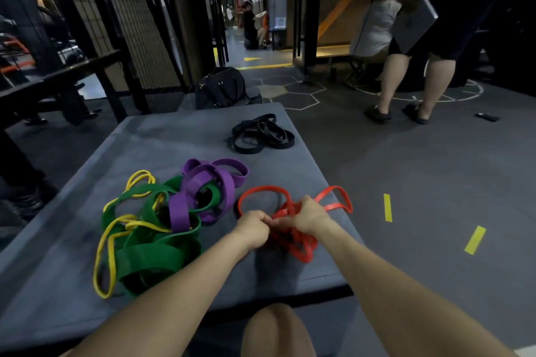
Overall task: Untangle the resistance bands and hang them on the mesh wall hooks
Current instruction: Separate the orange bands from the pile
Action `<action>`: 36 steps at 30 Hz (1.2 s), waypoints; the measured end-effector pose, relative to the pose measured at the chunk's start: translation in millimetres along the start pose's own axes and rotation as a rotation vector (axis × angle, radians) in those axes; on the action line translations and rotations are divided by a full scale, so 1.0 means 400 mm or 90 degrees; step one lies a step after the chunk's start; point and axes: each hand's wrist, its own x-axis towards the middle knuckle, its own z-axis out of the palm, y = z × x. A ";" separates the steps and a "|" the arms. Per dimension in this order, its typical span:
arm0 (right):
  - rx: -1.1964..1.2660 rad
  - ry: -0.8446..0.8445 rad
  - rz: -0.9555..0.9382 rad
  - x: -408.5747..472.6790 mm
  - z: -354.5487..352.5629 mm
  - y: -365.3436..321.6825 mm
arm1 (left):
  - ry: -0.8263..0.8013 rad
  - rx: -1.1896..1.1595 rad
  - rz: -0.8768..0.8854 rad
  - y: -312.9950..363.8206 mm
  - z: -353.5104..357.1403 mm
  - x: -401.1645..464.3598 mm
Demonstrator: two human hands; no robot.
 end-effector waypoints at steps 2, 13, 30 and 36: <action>-0.113 0.017 -0.004 -0.003 0.026 -0.021 | 0.042 0.033 0.000 -0.023 -0.030 0.000; -0.101 0.163 -0.132 0.000 -0.010 -0.072 | 0.077 -0.009 0.093 -0.031 -0.109 0.045; 0.126 0.236 -0.263 0.097 -0.260 -0.439 | 0.172 0.016 0.197 0.132 -0.376 0.188; 0.147 0.214 -0.319 0.199 -0.245 -0.567 | 0.209 0.000 0.179 0.134 -0.477 0.314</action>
